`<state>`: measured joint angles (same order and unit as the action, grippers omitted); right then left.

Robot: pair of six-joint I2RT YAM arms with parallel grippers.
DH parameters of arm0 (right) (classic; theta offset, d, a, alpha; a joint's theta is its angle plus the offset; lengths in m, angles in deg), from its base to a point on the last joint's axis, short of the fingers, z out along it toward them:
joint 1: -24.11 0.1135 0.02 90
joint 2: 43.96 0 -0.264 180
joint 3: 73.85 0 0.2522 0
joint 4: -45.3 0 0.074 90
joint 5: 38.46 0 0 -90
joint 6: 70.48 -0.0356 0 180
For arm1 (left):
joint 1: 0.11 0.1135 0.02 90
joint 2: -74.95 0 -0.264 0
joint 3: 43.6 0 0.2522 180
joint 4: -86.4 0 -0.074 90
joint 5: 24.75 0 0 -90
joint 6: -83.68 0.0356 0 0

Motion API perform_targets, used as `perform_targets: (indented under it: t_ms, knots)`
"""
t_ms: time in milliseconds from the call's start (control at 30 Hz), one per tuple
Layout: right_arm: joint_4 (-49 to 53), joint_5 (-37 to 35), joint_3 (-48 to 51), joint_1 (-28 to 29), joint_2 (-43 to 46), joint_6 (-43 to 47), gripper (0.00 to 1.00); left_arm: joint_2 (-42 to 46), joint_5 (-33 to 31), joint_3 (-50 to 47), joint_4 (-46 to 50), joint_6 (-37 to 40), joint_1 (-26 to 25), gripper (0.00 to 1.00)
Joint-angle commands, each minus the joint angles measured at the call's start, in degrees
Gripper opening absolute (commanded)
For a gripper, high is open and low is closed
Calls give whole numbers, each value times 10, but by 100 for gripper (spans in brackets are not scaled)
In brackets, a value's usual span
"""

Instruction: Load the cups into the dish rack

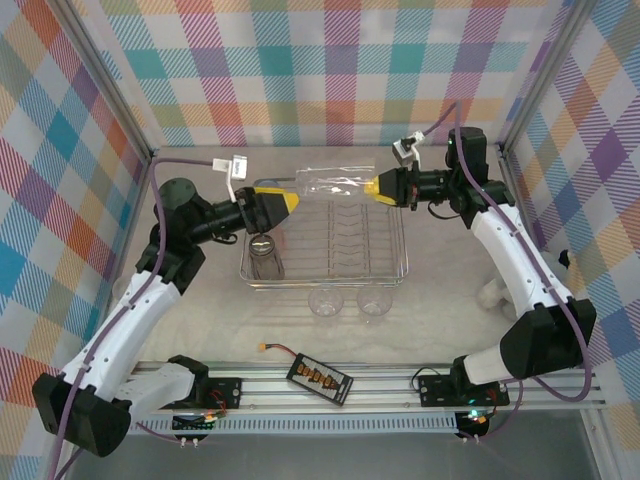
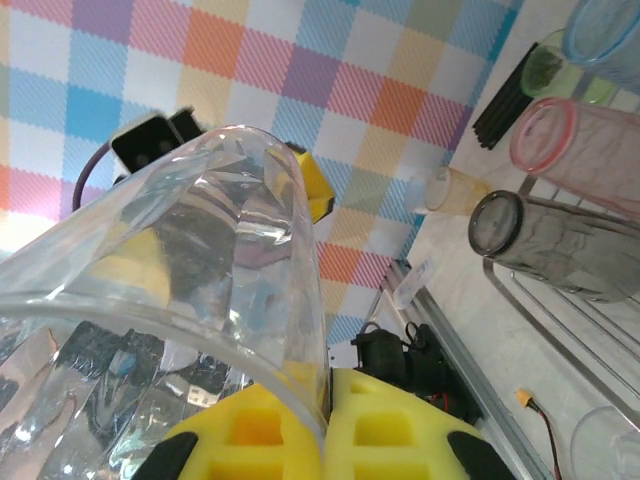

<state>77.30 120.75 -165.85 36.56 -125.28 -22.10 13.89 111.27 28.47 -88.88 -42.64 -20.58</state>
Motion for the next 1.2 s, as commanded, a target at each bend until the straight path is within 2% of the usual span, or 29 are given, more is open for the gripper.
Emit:
perform_targets:
  t_ms: [0, 233, 433, 733, 933, 1033, 1167]
  knots:
    - [-65, 60, 8, 4, 18, -17, 0, -8, 51, 21, -60, -35, 3, 100]
    - [-62, 66, 5, 36, 12, -4, 0, -14, 60, 17, -59, -33, 3, 100]
    - [-20, 51, -13, 65, -16, 25, 0, -13, 81, -1, -99, -53, 3, 99]
    - [-23, 31, -27, 71, -40, 9, 0, -26, 113, 1, -97, -65, 3, 91]
    - [-15, 19, -38, 70, -50, 9, 0, -23, 132, -3, -87, -56, 3, 92]
    - [0, 15, -44, 71, -57, 14, 0, -25, 139, 7, -46, -38, 3, 86]
    - [30, 5, -52, 71, -66, 29, 0, -25, 137, 17, 2, -10, 3, 71]
